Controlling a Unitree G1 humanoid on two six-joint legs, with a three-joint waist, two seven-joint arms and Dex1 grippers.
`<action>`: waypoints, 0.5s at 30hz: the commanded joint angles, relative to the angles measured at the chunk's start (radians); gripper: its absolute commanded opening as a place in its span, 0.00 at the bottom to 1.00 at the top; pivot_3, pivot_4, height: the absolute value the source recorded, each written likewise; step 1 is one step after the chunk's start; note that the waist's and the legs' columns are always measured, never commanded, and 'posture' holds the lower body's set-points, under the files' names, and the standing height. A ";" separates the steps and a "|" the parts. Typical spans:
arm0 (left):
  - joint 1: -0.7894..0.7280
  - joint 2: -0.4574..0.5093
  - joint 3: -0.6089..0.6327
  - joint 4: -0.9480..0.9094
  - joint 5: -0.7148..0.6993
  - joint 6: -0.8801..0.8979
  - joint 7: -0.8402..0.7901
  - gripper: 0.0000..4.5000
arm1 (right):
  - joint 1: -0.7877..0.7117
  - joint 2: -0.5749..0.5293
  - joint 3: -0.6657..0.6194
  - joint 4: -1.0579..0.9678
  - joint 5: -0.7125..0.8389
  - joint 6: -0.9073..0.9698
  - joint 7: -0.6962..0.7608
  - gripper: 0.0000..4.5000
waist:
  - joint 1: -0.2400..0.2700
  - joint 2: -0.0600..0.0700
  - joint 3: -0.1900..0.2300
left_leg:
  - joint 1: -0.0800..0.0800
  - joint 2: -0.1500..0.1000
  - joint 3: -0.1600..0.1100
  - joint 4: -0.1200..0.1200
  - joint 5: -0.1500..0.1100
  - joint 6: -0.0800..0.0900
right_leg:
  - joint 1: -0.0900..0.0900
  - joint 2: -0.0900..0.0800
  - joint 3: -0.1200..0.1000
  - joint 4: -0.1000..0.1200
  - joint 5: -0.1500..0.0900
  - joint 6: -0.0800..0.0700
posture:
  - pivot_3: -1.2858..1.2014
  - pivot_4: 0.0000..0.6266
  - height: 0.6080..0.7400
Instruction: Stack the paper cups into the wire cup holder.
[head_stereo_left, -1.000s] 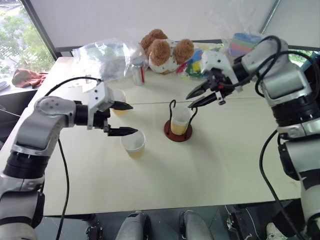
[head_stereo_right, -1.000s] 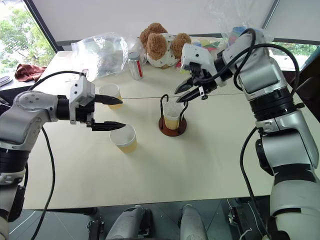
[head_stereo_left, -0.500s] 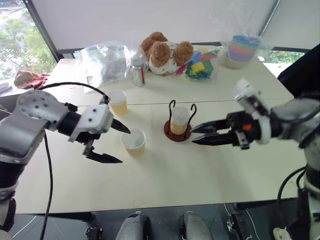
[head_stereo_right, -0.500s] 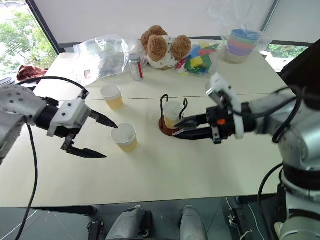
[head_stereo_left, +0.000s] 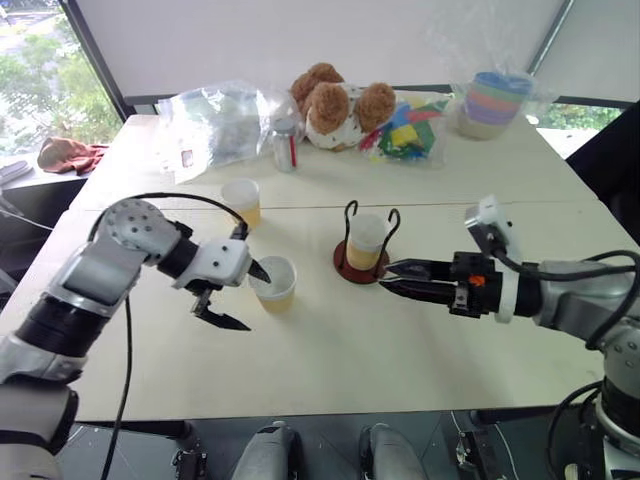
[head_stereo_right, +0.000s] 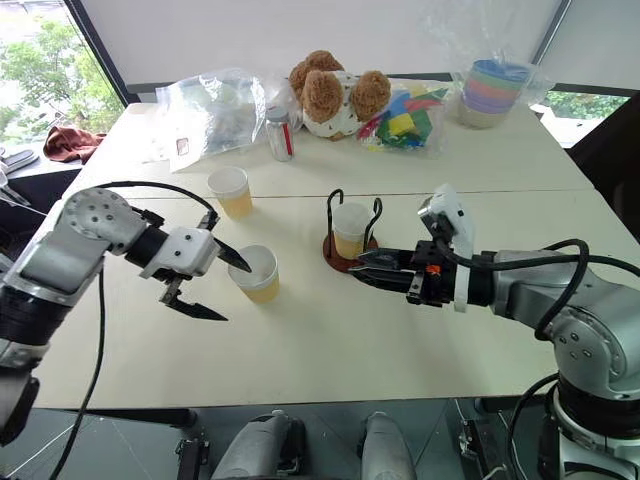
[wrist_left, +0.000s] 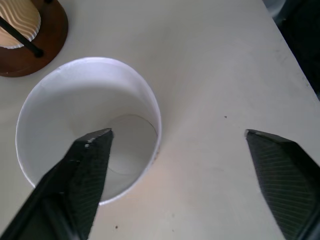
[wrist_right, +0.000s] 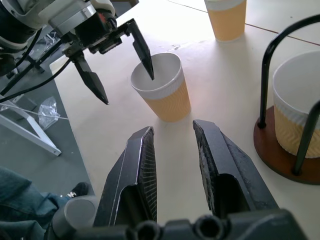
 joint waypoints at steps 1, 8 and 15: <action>-0.038 0.001 -0.004 0.028 0.016 -0.044 -0.015 0.61 | 0.015 -0.014 -0.030 -0.034 0.042 -0.027 -0.038 0.29 | -0.001 0.000 0.000 | 0.000 0.000 0.000 0.000 0.000 0.000 | 0.000 0.000 0.000 0.000 0.000 0.000 | 0.52 0.24 1.00; -0.091 -0.022 -0.036 0.089 0.027 -0.106 -0.015 0.01 | 0.072 -0.043 -0.043 -0.036 0.077 -0.063 -0.094 0.29 | 0.002 0.000 0.000 | 0.000 0.000 0.000 0.000 0.000 0.000 | 0.000 0.000 0.000 0.000 0.000 0.000 | 0.52 0.24 1.00; -0.410 -0.138 0.011 0.355 -0.006 -0.116 -0.015 0.01 | 0.147 -0.134 -0.154 0.029 0.065 -0.116 -0.105 0.29 | 0.011 -0.003 0.001 | -0.007 0.001 -0.004 0.010 -0.002 0.003 | -0.001 0.001 -0.002 0.000 0.000 0.000 | 0.52 0.24 1.00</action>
